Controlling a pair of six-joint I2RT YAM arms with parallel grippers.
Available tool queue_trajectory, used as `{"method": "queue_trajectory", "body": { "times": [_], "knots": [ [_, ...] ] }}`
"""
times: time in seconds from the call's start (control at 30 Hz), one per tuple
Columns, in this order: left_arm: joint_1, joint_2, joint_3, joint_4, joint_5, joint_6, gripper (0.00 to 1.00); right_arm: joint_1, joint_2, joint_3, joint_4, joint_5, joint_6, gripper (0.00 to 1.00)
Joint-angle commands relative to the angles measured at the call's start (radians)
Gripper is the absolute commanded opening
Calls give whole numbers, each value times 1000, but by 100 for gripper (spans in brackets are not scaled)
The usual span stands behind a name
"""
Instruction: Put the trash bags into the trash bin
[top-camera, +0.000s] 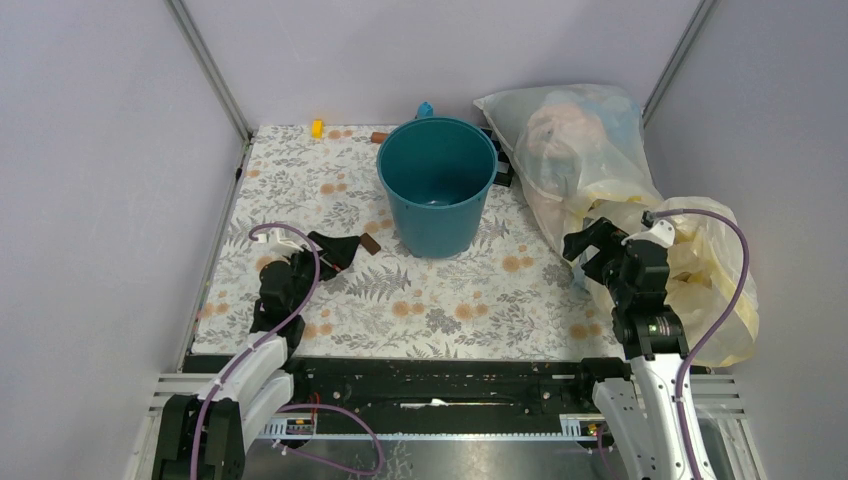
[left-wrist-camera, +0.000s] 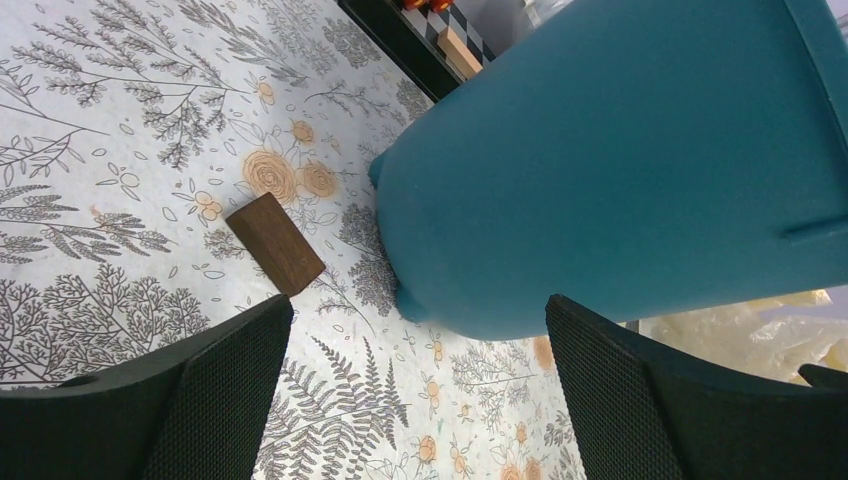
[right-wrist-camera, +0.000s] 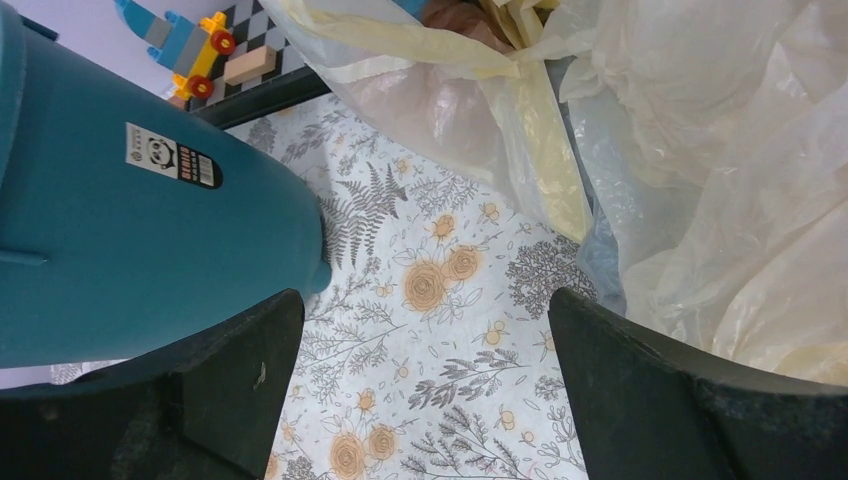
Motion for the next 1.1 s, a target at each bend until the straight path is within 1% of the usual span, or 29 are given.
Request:
{"method": "queue_trajectory", "body": {
  "times": [0.0,0.1,0.17,0.27,0.3,0.37,0.43,0.5,0.6,0.67,0.93,1.0,1.07],
  "knots": [
    [-16,-28,34,38,-25,33,99,6,41,42,-3,35,23,100],
    [-18,-34,31,43,-19,35,99,5,83,55,13,-29,-23,100],
    [-20,-28,27,55,-14,34,99,9,134,60,32,-114,-64,97],
    [-21,-12,25,80,9,33,99,45,248,88,-7,-144,-100,90],
    [-21,-3,25,85,13,33,99,77,280,95,-22,-115,-109,90],
    [-23,10,25,97,21,33,99,174,320,95,-38,38,-126,90],
    [-24,19,25,106,27,35,99,276,343,82,-33,158,-137,92],
    [-27,26,23,115,27,35,99,337,373,74,-37,226,-133,92],
    [-29,37,26,121,29,32,99,364,427,72,-63,299,-120,91],
    [-31,39,28,121,30,31,99,373,458,75,-70,332,-106,88],
    [-31,35,31,116,30,30,99,379,584,69,-75,524,-5,88],
    [-31,37,32,117,31,29,99,379,615,68,-73,567,29,85],
    [-31,39,32,116,32,29,99,379,648,65,-68,594,51,79]
  ]
}}
